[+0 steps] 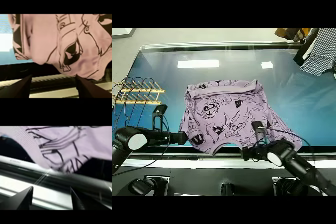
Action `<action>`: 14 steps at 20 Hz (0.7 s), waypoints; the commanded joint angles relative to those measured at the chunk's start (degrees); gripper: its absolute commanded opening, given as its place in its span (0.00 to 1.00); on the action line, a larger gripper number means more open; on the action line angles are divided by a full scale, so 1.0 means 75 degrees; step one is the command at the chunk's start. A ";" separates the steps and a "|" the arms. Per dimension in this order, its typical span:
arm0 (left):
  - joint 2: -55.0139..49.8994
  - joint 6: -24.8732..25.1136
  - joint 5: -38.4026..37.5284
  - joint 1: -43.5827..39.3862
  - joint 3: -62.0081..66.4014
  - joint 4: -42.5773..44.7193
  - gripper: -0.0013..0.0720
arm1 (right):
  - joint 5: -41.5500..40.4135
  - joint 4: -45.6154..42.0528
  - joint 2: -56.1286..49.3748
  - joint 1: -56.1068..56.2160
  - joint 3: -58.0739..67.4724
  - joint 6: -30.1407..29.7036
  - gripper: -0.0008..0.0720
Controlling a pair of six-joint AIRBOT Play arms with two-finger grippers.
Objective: Fold the clothes and pants, and hang the long-sleeved shirts on hangers.
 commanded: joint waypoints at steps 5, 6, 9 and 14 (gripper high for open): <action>0.0015 -0.0032 0.0321 -0.0373 -0.0111 0.0006 0.85 | -0.1871 -0.0644 -0.1154 0.0332 -0.0143 0.0536 0.75; 0.0015 -0.0032 0.0321 -0.0376 -0.0111 0.0006 0.85 | -0.1909 -0.0935 -0.1154 0.0332 -0.0137 0.0871 0.74; -0.0015 -0.0032 0.0388 -0.0385 -0.0111 0.0003 0.85 | -0.1883 -0.1999 -0.1154 0.0332 -0.0134 0.2224 0.51; -0.0487 -0.0035 0.0542 -0.0743 -0.0108 -0.0117 0.85 | -0.1469 -0.2189 -0.1090 0.0332 0.0323 0.2824 0.07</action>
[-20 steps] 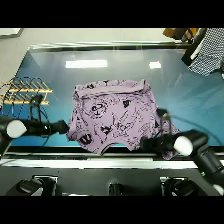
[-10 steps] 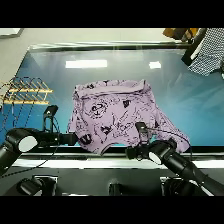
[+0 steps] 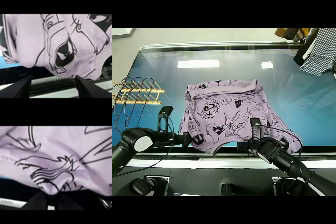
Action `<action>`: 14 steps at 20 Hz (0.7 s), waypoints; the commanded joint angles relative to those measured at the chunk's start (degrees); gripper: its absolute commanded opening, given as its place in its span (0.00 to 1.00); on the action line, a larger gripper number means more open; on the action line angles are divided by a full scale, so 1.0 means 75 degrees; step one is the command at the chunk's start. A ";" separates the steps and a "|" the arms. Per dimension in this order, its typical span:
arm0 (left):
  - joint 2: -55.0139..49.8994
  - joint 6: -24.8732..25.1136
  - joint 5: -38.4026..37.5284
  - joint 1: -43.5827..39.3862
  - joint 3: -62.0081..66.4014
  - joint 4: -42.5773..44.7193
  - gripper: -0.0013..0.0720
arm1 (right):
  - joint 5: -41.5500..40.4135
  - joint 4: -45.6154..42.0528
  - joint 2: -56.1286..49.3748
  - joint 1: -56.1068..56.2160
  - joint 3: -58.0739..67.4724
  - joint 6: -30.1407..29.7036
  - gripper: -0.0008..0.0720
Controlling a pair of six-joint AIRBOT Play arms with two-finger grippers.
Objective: Fold the clothes and pants, and hang the long-sleeved shirts on hangers.
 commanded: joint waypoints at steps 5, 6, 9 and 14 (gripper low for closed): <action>-0.0810 -0.0452 0.0965 -0.1626 0.0000 -0.0087 0.85 | 0.2664 0.0271 0.0329 0.0006 0.1507 0.0501 0.07; -0.0994 -0.0571 0.1189 -0.1923 0.0000 -0.0085 0.85 | 0.2949 0.0437 0.0338 0.0006 0.1652 0.0495 0.07; -0.1559 -0.0915 0.1597 -0.2667 0.0041 -0.0026 0.84 | 0.3299 0.0903 0.0338 0.0006 0.1818 0.0498 0.07; -0.2247 -0.2232 0.1547 -0.3663 0.0338 0.1189 0.84 | 0.3322 0.1183 0.0338 0.0006 0.1818 0.0498 0.07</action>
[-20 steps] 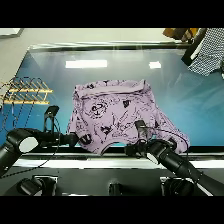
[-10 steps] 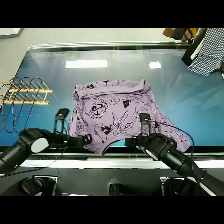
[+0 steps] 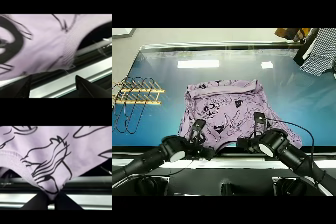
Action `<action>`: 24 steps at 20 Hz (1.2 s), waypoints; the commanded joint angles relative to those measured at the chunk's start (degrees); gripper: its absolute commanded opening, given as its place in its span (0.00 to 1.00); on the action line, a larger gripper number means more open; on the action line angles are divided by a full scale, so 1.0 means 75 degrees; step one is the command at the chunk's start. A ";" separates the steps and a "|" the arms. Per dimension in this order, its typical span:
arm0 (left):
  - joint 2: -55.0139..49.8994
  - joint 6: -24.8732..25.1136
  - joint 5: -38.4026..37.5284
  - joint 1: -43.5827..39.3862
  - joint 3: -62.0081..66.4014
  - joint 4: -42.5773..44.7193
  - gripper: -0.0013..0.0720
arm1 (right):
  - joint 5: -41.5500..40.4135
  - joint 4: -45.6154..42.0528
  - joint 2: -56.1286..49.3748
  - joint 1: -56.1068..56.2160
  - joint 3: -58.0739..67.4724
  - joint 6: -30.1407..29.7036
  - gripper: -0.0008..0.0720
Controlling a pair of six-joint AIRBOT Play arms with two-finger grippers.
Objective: Fold the clothes and pants, and hang the long-sleeved shirts on hangers.
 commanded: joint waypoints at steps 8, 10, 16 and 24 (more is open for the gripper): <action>-0.1099 -0.1632 0.0344 -0.0682 0.0245 0.1320 0.84 | 0.0219 0.0615 0.0009 0.0006 0.0052 0.0009 0.07; -0.1256 -0.2043 0.0347 -0.0679 0.0245 0.1652 0.84 | 0.0219 0.0743 0.0009 0.0006 0.0052 0.0009 0.07; -0.1440 -0.2157 0.0431 -0.0679 0.0323 0.1457 0.05 | 0.0347 0.0956 0.0009 0.0006 0.0052 0.0000 0.07; 0.0289 0.0050 -0.2795 0.0245 0.2713 0.1437 0.05 | 0.2541 -0.0143 0.1087 -0.0522 0.1591 -0.0050 0.06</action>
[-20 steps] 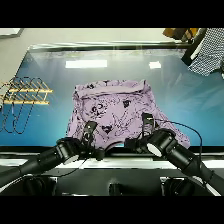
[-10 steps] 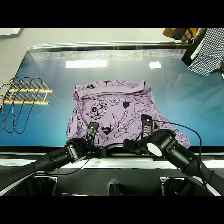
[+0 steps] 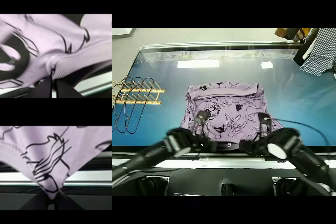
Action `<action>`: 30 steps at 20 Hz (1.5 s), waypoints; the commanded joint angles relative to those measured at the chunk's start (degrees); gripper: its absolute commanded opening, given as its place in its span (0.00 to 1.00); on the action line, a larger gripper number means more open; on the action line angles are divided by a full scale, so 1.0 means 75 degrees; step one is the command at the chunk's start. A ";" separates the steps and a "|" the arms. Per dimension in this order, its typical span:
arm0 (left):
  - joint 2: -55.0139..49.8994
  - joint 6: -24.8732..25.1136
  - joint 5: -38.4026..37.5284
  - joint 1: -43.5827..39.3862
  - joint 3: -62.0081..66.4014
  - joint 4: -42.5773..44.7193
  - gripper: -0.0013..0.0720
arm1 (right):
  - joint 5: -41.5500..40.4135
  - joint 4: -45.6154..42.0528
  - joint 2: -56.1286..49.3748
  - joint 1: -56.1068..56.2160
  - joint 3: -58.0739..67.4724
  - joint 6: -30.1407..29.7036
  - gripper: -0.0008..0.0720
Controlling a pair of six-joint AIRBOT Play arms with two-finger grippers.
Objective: Fold the clothes and pants, and hang the long-sleeved shirts on hangers.
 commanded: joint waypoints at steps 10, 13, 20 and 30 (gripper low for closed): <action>0.0851 0.2538 -0.4380 0.1250 0.5071 -0.1236 0.05 | 0.4077 0.1131 -0.0839 -0.2448 0.6406 -0.2011 0.07; 0.0848 0.2498 -0.4750 0.1247 0.5135 -0.2162 0.05 | 0.4080 0.2180 -0.0935 -0.2448 0.6677 -0.1845 0.07; -0.0338 0.2334 -0.3751 0.1731 0.4841 -0.1081 0.05 | 0.3704 -0.1381 -0.1961 -0.2448 0.6347 -0.3631 0.07; -0.3299 0.3844 -0.2267 0.2801 0.4803 -0.2702 0.05 | 0.0956 -0.0833 -0.4584 -0.2448 0.5351 -0.3599 0.07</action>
